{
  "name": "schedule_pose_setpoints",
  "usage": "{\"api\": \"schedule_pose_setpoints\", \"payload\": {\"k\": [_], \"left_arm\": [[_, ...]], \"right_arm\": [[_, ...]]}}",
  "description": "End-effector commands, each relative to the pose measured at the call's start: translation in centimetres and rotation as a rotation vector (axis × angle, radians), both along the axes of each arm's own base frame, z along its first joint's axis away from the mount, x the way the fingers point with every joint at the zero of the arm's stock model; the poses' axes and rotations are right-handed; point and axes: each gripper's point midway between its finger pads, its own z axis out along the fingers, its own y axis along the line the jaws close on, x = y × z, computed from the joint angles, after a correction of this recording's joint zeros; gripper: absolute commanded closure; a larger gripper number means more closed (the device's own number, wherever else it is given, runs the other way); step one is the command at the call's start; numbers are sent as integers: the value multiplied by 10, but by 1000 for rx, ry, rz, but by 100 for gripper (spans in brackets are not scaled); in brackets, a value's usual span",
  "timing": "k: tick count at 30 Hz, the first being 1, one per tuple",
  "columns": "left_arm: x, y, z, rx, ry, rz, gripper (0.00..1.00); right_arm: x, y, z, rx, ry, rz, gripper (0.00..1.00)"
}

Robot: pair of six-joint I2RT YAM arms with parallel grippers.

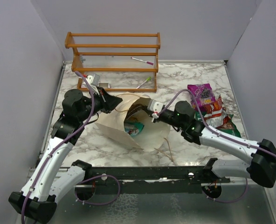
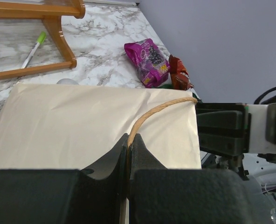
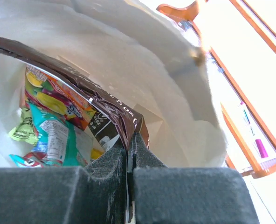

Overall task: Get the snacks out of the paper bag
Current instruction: Take out the snack from the paper bag, then place the snack at the center of the board.

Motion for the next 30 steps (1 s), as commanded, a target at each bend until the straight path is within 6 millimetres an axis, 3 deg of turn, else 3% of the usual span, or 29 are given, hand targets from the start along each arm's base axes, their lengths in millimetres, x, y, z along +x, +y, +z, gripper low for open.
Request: {"api": "schedule_pose_setpoints", "payload": {"k": [1, 11, 20, 26, 30], "left_arm": [[4, 14, 12, 10, -25, 88, 100], [8, 20, 0, 39, 8, 131, 100], [11, 21, -8, 52, 23, 140, 100], [13, 22, -4, 58, 8, 139, 100], [13, 20, -2, 60, 9, 131, 100]], "right_arm": [[-14, -13, 34, 102, 49, -23, 99], [-38, -56, 86, 157, 113, -93, 99], [-76, -110, 162, 294, 42, -111, 99], [-88, -139, 205, 378, 6, -157, 99], [-84, -153, 235, 435, -67, -216, 99]]}}
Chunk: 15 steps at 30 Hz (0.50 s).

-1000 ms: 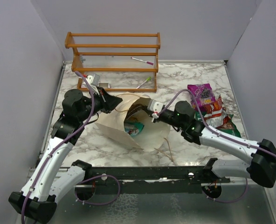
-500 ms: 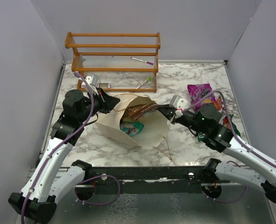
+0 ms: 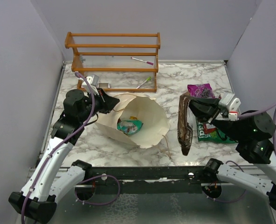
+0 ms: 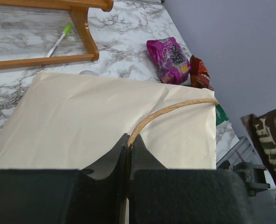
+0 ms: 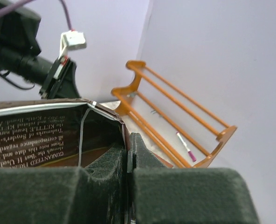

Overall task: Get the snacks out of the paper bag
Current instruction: Place the snack at the center of the board.

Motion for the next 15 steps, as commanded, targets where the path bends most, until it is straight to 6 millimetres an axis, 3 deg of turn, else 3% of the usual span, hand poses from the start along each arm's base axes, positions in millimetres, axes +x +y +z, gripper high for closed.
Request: {"api": "schedule_pose_setpoints", "payload": {"k": [1, 7, 12, 15], "left_arm": [[5, 5, 15, 11, -39, 23, 100], [3, 5, 16, 9, -40, 22, 100], [1, 8, 18, 13, -43, 33, 100], [0, 7, 20, 11, -42, 29, 100]], "right_arm": [[12, -25, 39, 90, -51, -141, 99], [52, -53, 62, 147, -104, -425, 99], [85, -96, 70, 290, -104, -768, 99], [104, -99, 62, 220, -132, -922, 99]]}}
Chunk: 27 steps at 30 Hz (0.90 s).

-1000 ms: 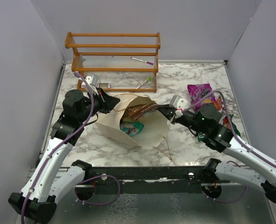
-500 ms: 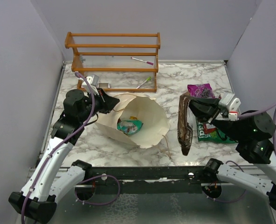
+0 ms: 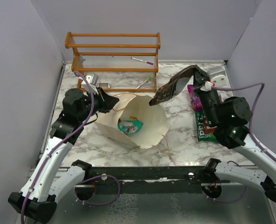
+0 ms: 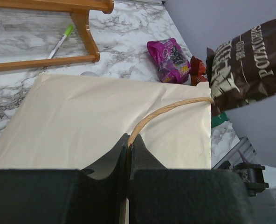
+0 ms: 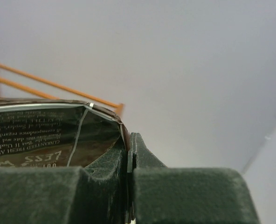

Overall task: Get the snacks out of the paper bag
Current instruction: Place the snack at the center of the board.

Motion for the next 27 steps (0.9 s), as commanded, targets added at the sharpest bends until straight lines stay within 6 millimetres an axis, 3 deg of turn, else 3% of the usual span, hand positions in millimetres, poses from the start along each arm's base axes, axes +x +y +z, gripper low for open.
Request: {"api": "schedule_pose_setpoints", "payload": {"k": [1, 6, 11, 16, 20, 23, 27], "left_arm": [[0, 6, 16, 2, -42, 27, 100], [1, 7, 19, 6, -52, 29, 100], [0, 6, 19, 4, -52, 20, 100], [1, 6, 20, 11, -63, 19, 100], [1, 6, 21, 21, -72, 13, 100], [2, 4, 20, 19, -72, 5, 100], [0, -1, 17, 6, -66, -24, 100]], "right_arm": [[22, -44, 19, 52, -69, -363, 99], [60, -28, -8, -26, -11, -395, 99], [117, -54, -49, 27, 150, -439, 99], [160, -107, -101, 89, 308, -587, 99], [180, -162, -134, 161, 378, -699, 99], [190, -204, -144, 209, 405, -766, 99], [187, -256, -141, 217, 398, -890, 99]]}}
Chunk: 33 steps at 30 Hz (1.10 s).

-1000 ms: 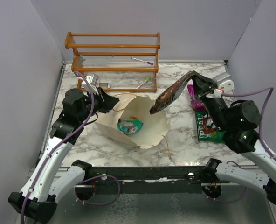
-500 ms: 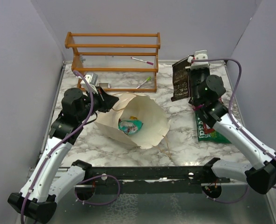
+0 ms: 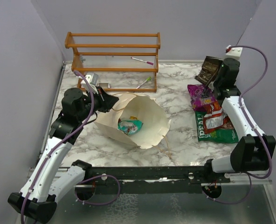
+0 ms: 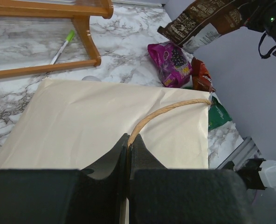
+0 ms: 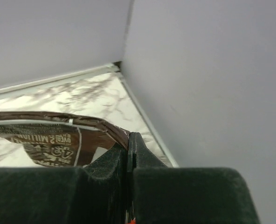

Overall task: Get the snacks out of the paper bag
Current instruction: Place the snack at the center of the board.

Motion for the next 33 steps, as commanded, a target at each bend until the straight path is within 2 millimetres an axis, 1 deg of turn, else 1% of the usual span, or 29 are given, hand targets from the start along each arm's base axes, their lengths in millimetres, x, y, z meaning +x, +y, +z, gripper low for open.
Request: {"api": "schedule_pose_setpoints", "payload": {"k": [1, 3, 4, 5, 7, 9, 11, 13, 15, 17, 21, 23, 27, 29, 31, 33], "left_arm": [[-1, -2, 10, -13, -37, -23, 100], [-2, -3, 9, -15, -34, -28, 100], [-3, -3, 9, -17, -36, -31, 100], [-4, -3, 9, -19, -37, -33, 100], [-5, -3, 7, -22, -39, -34, 100], [-6, -4, 7, -30, -36, -39, 100], [-7, -7, 6, -39, -32, -54, 100], [-8, -8, 7, -38, -30, -63, 100], [-9, -7, 7, -32, -28, -61, 100], [-10, -6, 8, -27, -31, -58, 100], [-10, -5, 8, -32, -30, -52, 100], [-10, -4, 7, -35, -29, -44, 100], [-8, -3, 3, -28, -20, -36, 100], [-8, -2, 2, -14, -17, -30, 100], [-7, 0, 4, -6, -22, -22, 100], [-8, 2, 7, -5, -30, -14, 100]], "right_arm": [[-4, -42, 40, 20, -119, -97, 99], [-14, -56, 38, -44, -114, -155, 99], [-17, -59, 36, -61, -114, -169, 99], [-19, -58, 28, -56, -104, -164, 99], [-23, -49, 4, -18, -83, -115, 99], [-31, -38, -24, 45, -56, -61, 99], [-36, -16, -55, 138, -16, 39, 99], [-42, 11, -81, 244, 21, 163, 99], [-50, 44, -102, 348, 66, 298, 99], [-59, 66, -119, 423, 106, 385, 99], [-75, 90, -151, 542, 165, 460, 99], [-82, 105, -168, 608, 195, 518, 98], [-97, 141, -190, 758, 216, 669, 98], [-103, 154, -200, 843, 240, 708, 96], [-107, 159, -208, 879, 257, 724, 95], [-106, 156, -209, 861, 260, 708, 93]]}}
